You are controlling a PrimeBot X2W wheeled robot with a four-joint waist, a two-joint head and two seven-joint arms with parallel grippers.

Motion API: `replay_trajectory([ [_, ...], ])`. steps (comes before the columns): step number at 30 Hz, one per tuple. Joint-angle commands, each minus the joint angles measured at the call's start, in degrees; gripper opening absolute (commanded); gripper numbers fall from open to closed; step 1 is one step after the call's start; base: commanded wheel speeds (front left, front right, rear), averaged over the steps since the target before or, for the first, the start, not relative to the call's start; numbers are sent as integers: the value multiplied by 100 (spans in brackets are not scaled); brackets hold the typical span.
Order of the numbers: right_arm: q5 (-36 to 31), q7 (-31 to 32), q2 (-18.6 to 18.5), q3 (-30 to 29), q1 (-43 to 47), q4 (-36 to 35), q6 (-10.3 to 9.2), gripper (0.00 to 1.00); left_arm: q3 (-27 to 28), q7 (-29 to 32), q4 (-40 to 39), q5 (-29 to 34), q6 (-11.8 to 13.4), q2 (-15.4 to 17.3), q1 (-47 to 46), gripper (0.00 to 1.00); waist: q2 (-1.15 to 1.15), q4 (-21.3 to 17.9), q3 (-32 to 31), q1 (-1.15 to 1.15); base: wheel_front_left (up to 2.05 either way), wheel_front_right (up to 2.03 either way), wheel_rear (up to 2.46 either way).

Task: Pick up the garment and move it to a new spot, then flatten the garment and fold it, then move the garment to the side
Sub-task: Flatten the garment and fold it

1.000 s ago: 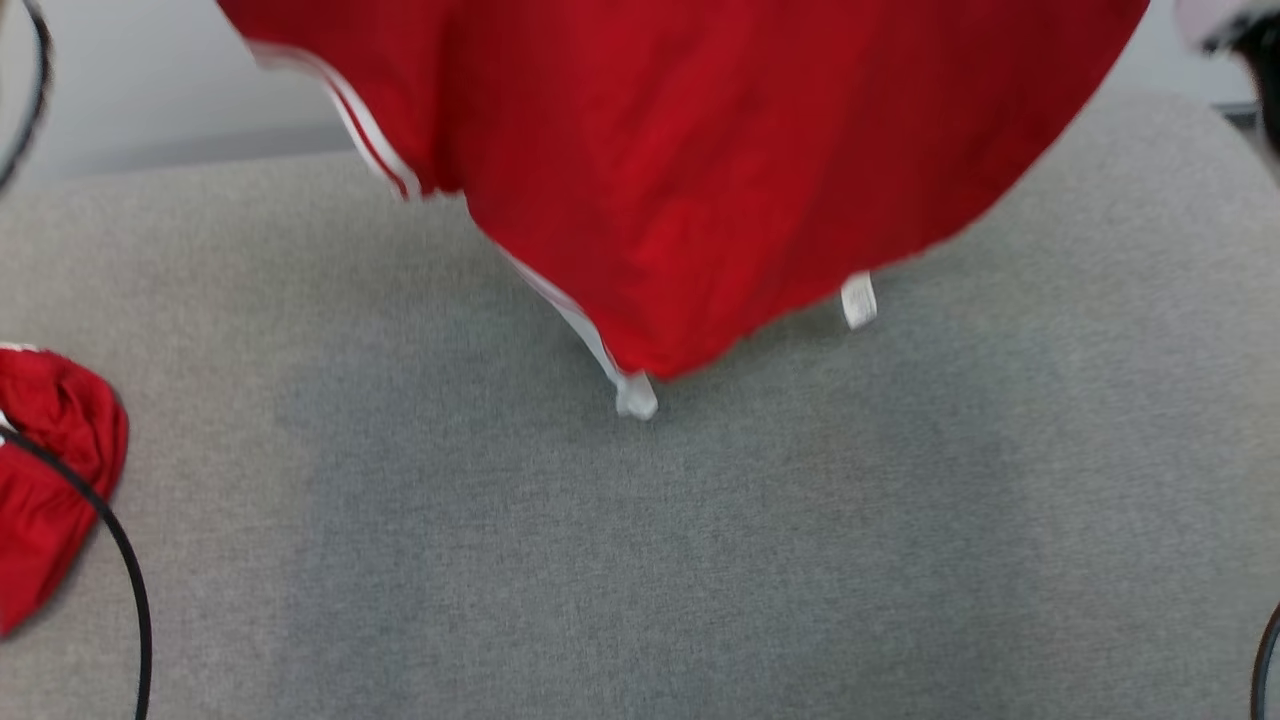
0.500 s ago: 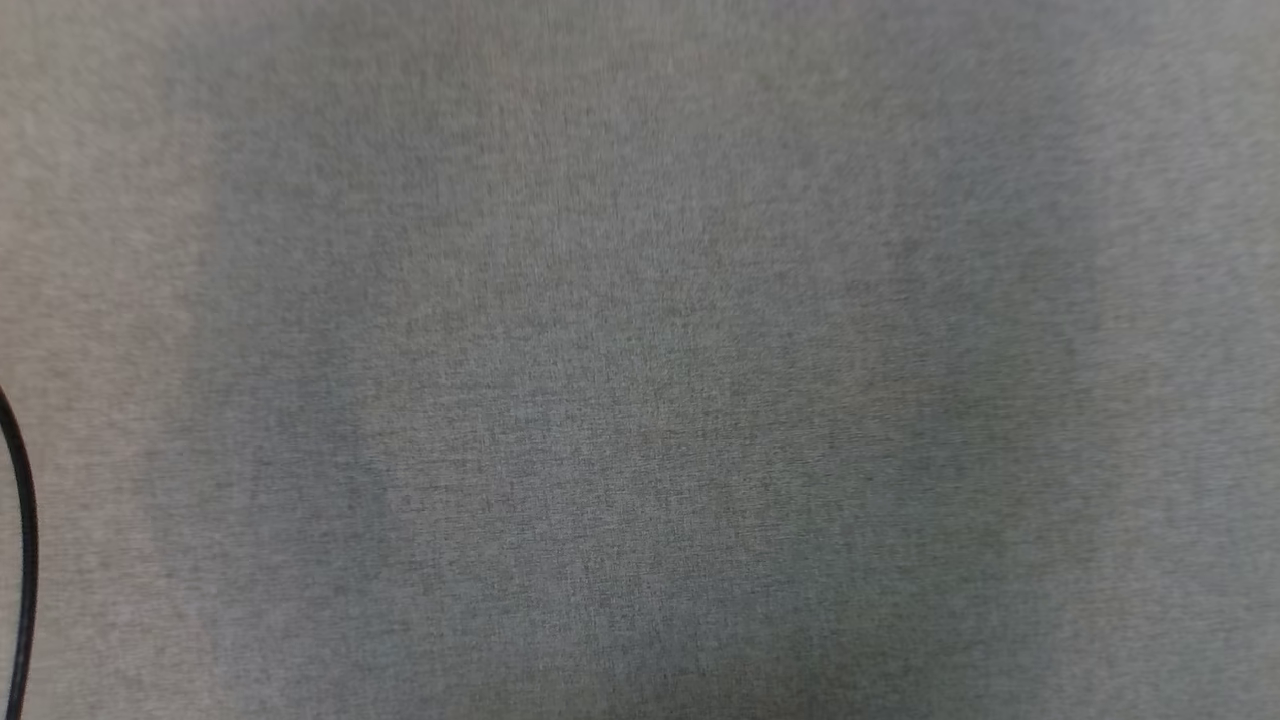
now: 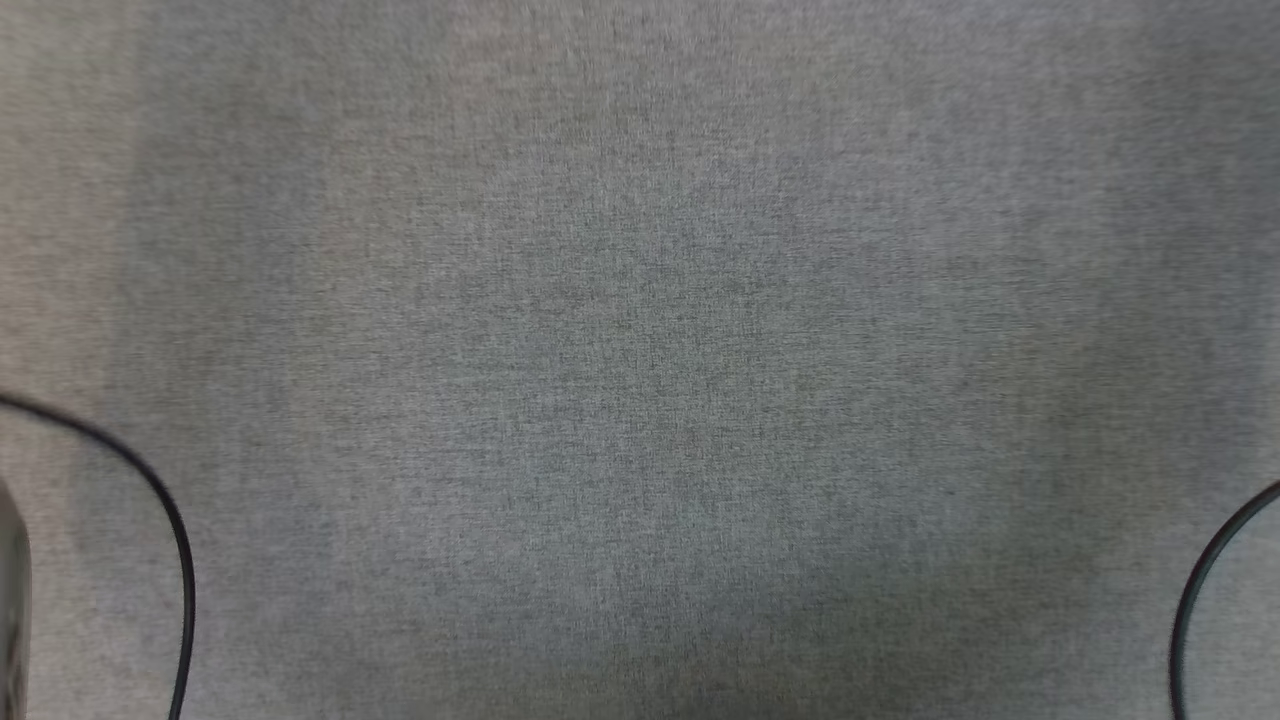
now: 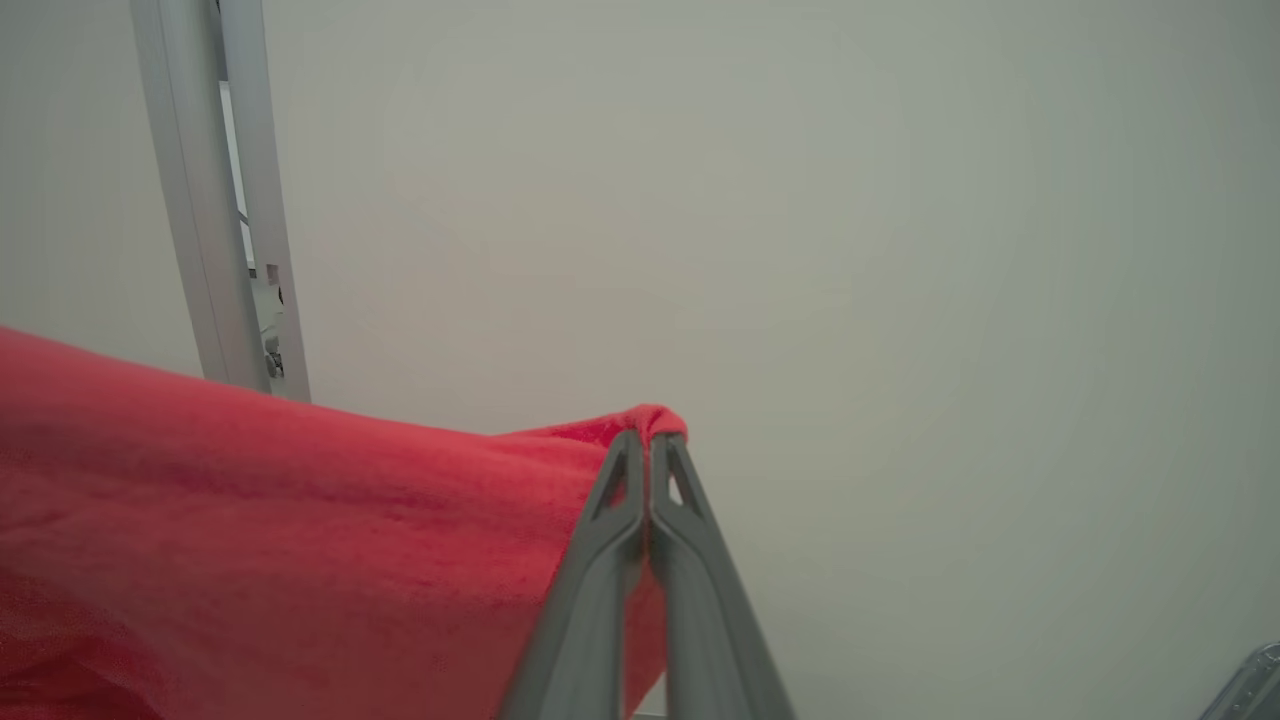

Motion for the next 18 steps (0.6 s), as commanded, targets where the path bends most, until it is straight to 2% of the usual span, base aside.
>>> replay_trajectory([
  [1,62,-30,-26,-15,393,-30,-4,0,-64,-7,-240,-177,10,185,484,0,0,-11,-263,-1,0,0,0],
  [6,490,-30,-114,133,1539,-190,-4,0,75,-7,-1107,-590,8,370,2281,0,0,-5,-895,-1,0,0,0],
  [7,490,-30,-114,133,1539,-190,-4,0,75,-7,-1107,-590,8,370,2281,0,0,-5,-895,-1,0,0,0],
  [9,696,-29,-168,187,2058,-361,-4,0,259,-8,-1457,-548,8,354,3075,0,0,4,-1171,-1,0,0,0],
  [14,962,-30,-252,359,3314,-840,-5,0,801,-8,-2214,-415,8,57,4918,0,0,-16,-1761,-1,0,0,0],
  [18,896,-31,-263,333,4226,-1237,-5,0,986,-9,-2562,-265,8,-240,5980,0,0,-4,-2188,-1,0,0,0],
])
